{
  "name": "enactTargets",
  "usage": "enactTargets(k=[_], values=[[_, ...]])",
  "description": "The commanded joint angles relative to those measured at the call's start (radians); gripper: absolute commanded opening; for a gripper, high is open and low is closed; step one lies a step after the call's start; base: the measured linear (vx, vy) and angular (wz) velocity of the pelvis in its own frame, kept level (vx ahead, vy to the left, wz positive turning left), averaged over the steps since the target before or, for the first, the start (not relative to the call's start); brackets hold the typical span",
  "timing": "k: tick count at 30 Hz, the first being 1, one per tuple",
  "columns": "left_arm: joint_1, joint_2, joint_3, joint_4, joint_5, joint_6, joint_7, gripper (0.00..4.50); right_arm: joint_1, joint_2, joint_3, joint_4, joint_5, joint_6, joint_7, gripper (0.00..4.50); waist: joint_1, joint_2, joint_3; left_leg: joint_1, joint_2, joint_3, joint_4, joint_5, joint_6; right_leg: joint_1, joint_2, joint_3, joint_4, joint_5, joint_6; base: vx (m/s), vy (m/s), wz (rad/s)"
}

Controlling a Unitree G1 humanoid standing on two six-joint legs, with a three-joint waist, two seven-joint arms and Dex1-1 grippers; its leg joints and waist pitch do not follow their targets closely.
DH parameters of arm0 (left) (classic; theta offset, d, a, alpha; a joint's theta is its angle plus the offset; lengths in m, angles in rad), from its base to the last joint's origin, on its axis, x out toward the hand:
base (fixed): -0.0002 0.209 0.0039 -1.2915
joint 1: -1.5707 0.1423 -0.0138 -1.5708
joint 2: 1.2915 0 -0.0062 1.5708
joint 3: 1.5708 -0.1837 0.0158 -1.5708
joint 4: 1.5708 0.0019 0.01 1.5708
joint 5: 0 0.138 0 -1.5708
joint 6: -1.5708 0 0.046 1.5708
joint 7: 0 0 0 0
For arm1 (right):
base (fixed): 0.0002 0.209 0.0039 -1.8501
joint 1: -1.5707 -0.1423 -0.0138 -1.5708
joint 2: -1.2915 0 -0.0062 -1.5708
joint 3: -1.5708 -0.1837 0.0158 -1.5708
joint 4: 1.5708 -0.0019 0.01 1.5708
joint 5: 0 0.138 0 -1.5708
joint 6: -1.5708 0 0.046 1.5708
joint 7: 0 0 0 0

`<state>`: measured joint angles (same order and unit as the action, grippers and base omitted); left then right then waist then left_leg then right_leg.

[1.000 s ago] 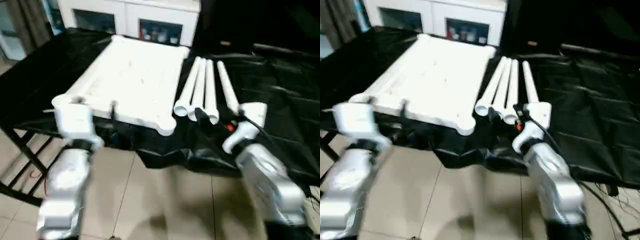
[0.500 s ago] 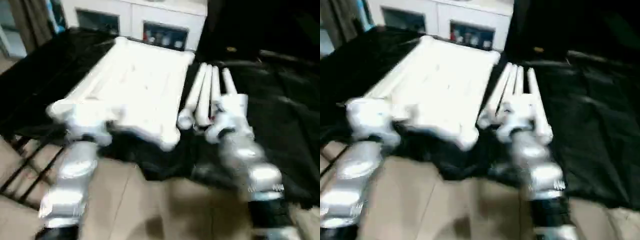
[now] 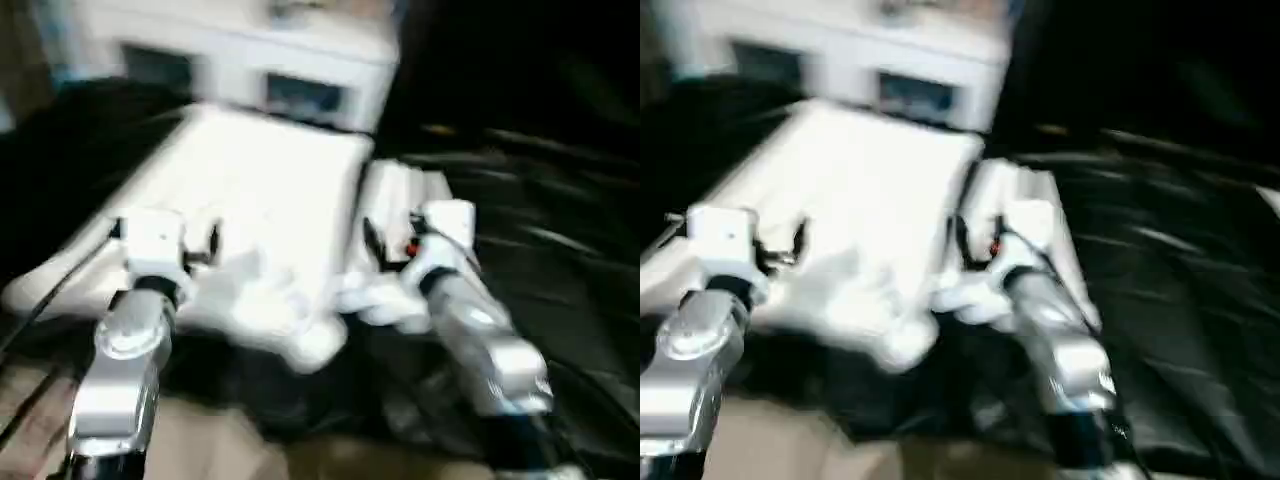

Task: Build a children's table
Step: Move to table

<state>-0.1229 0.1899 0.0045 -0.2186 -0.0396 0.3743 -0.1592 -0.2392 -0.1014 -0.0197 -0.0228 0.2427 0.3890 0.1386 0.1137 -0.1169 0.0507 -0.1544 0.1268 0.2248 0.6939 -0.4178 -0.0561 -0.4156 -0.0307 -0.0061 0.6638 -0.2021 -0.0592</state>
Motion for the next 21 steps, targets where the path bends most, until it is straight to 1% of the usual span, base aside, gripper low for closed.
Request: enactTargets(k=[1, 2, 3, 4, 5, 6, 7, 8, 9, 10, 11, 12, 13, 14, 15, 16, 17, 19, 20, 21], values=[[0.021, 0.026, -0.023, -0.038, -0.025, -0.017, -0.047, 4.5, -0.005, 0.011, 0.006, -0.032, 0.028, 0.029, 0.026, 4.47, 0.049, -0.012, -0.055, -0.213, -0.014, -0.13, 0.097, 0.05, -0.008, 0.227, -0.236, 0.212, -0.131, -0.289, -0.462, 0.225, -0.013, -0.38], [0.027, 0.037, -0.031, -0.044, -0.03, -0.018, -0.063, 4.5, -0.004, 0.002, 0.017, -0.042, 0.033, 0.041, 0.052, 4.47, 0.021, 0.004, -0.07, -0.241, -0.013, -0.164, 0.104, 0.254, -0.059, 0.2, -0.202, 0.168, -0.083, 0.209, -0.442, 0.225, -0.013, -0.38], [0.031, 0.05, -0.035, -0.045, -0.037, -0.015, -0.083, 4.5, -0.005, -0.012, 0.035, -0.05, 0.036, 0.052, 0.083, 4.47, 0.019, 0.015, -0.075, -0.237, -0.013, -0.173, 0.088, 0.321, -0.065, 0.18, -0.189, 0.142, -0.078, 0.439, -0.433, -0.012, -0.083, -0.08], [0.031, 0.053, -0.034, -0.043, -0.039, -0.014, -0.093, 4.5, -0.005, -0.021, 0.044, -0.055, 0.038, 0.057, 0.096, 4.47, -0.001, 0.021, -0.066, -0.234, -0.014, -0.178, 0.009, 0.498, -0.041, 0.13, -0.137, 0.051, -0.064, 0.749, -0.344, -0.259, -0.125, -0.08], [0.031, 0.067, -0.027, -0.035, -0.051, -0.027, -0.125, 4.5, -0.005, -0.05, 0.071, -0.063, 0.039, 0.061, 0.141, 4.47, -0.001, 0.075, -0.059, -0.224, -0.022, -0.167, -0.103, 0.685, -0.018, 0.092, -0.059, -0.038, -0.074, 0.699, -0.188, -0.259, -0.125, -0.08], [0.031, 0.067, -0.027, -0.035, -0.051, -0.027, -0.125, 4.5, -0.005, -0.05, 0.071, -0.063, 0.039, 0.061, 0.141, 4.47, -0.001, 0.075, -0.059, -0.224, -0.022, -0.167, -0.103, 0.685, -0.018, 0.092, -0.059, -0.038, -0.074, 0.699, -0.188, -0.208, -0.058, -0.35], [0.03, 0.096, -0.026, -0.031, -0.075, -0.029, -0.186, 4.5, -0.004, -0.095, 0.103, -0.078, 0.041, 0.067, 0.21, 4.47, -0.022, 0.119, -0.069, -0.248, 0.092, -0.197, -0.146, 0.717, 0.098, 0.112, -0.018, -0.079, -0.037, 0.434, 0.078, -0.1, -0.048, -0.15], [0.03, 0.124, -0.03, -0.033, -0.091, -0.019, -0.238, 4.5, -0.003, -0.13, 0.119, -0.095, 0.052, 0.076, 0.268, 4.47, -0.015, 0.128, -0.069, -0.208, 0.213, -0.237, -0.17, 0.397, 0.227, 0.07, -0.092, -0.024, -0.021, 0.083, 0.083, -0.1, -0.048, -0.15], [0.03, 0.129, -0.032, -0.034, -0.094, -0.016, -0.247, 4.5, -0.002, -0.134, 0.12, -0.098, 0.055, 0.078, 0.277, 4.47, -0.025, 0.117, -0.065, -0.206, 0.223, -0.243, -0.177, 0.307, 0.26, 0.064, -0.11, -0.006, -0.014, 0.045, 0.054, -0.048, -0.053, 0.14], [0.032, 0.149, -0.035, -0.04, -0.114, -0.004, -0.288, 4.5, -0.005, -0.156, 0.124, -0.11, 0.066, 0.089, 0.315, 4.47, -0.025, 0.114, -0.058, -0.214, 0.203, -0.226, -0.179, 0.226, 0.258, 0.065, -0.119, 0.003, -0.027, 0.029, 0.016, 0.0, 0.0, 0.0], [0.037, 0.179, -0.04, -0.052, -0.153, 0.014, -0.343, 4.5, -0.012, -0.184, 0.13, -0.123, 0.076, 0.103, 0.368, 4.47, -0.011, 0.09, -0.04, -0.239, 0.091, -0.135, -0.154, 0.016, 0.107, 0.08, -0.144, 0.015, -0.113, -0.106, -0.096, 0.0, 0.0, 0.0], [0.04, 0.196, -0.042, -0.058, -0.171, 0.036, -0.37, 4.5, -0.017, -0.201, 0.135, -0.126, 0.077, 0.105, 0.394, 4.47, 0.001, 0.087, -0.038, -0.229, 0.081, -0.122, -0.139, 0.026, 0.062, 0.082, -0.156, 0.014, -0.133, -0.216, -0.099, 0.0, 0.0, 0.0], [0.041, 0.218, -0.047, -0.058, -0.176, 0.041, -0.397, 4.5, -0.024, -0.219, 0.143, -0.127, 0.077, 0.105, 0.422, 4.47, 0.003, 0.089, -0.029, -0.227, 0.083, -0.109, -0.145, 0.052, 0.025, 0.082, -0.141, 0.007, -0.148, -0.38, -0.076, 0.0, 0.0, 0.0], [0.041, 0.236, -0.051, -0.057, -0.18, 0.044, -0.416, 4.5, -0.03, -0.235, 0.149, -0.128, 0.078, 0.106, 0.443, 4.47, 0.001, 0.096, -0.027, -0.217, 0.096, -0.107, -0.166, -0.011, 0.001, 0.077, -0.122, -0.009, -0.155, -0.494, -0.054, 0.0, 0.0, 0.0], [0.04, 0.249, -0.047, -0.052, -0.181, 0.045, -0.427, 4.5, -0.037, -0.25, 0.155, -0.129, 0.08, 0.106, 0.466, 4.49, -0.005, 0.098, -0.026, -0.213, 0.102, -0.109, -0.174, -0.058, -0.01, 0.073, -0.118, -0.012, -0.154, -0.523, -0.047, 0.0, 0.0, 0.0], [0.037, 0.255, -0.045, -0.047, -0.181, 0.043, -0.431, 4.22, -0.042, -0.26, 0.158, -0.129, 0.082, 0.106, 0.48, 4.5, -0.011, 0.102, -0.029, -0.212, 0.108, -0.113, -0.183, -0.122, -0.029, 0.078, -0.116, -0.019, -0.15, -0.532, -0.038, -0.036, 0.05, -0.16], [0.03, 0.277, -0.035, -0.029, -0.184, 0.041, -0.455, 4.22, -0.052, -0.279, 0.162, -0.131, 0.092, 0.115, 0.508, 4.5, -0.01, 0.107, -0.031, -0.206, 0.113, -0.117, -0.188, -0.161, -0.039, 0.074, -0.119, -0.018, -0.151, -0.52, -0.035, -0.036, 0.05, -0.16], [0.021, 0.323, -0.029, 0.001, -0.18, 0.032, -0.505, 4.09, -0.067, -0.316, 0.176, -0.133, 0.108, 0.129, 0.561, 4.5, -0.008, 0.108, -0.031, -0.199, 0.114, -0.116, -0.188, -0.18, -0.04, 0.07, -0.123, -0.014, -0.15, -0.484, -0.042, 0.0, 0.0, 0.0], [0.018, 0.345, -0.03, 0.012, -0.176, 0.028, -0.528, 4.09, -0.072, -0.333, 0.185, -0.135, 0.113, 0.134, 0.586, 4.5, -0.008, 0.11, -0.032, -0.199, 0.114, -0.115, -0.19, -0.177, -0.039, 0.07, -0.125, -0.012, -0.148, -0.464, -0.044, 0.0, 0.0, 0.0], [0.016, 0.369, -0.03, 0.02, -0.181, 0.028, -0.56, 3.96, -0.076, -0.355, 0.2, -0.136, 0.11, 0.135, 0.619, 4.5, -0.007, 0.111, -0.032, -0.199, 0.114, -0.116, -0.19, -0.179, -0.039, 0.071, -0.125, -0.012, -0.147, -0.459, -0.045, 0.0, 0.0, 0.0]])
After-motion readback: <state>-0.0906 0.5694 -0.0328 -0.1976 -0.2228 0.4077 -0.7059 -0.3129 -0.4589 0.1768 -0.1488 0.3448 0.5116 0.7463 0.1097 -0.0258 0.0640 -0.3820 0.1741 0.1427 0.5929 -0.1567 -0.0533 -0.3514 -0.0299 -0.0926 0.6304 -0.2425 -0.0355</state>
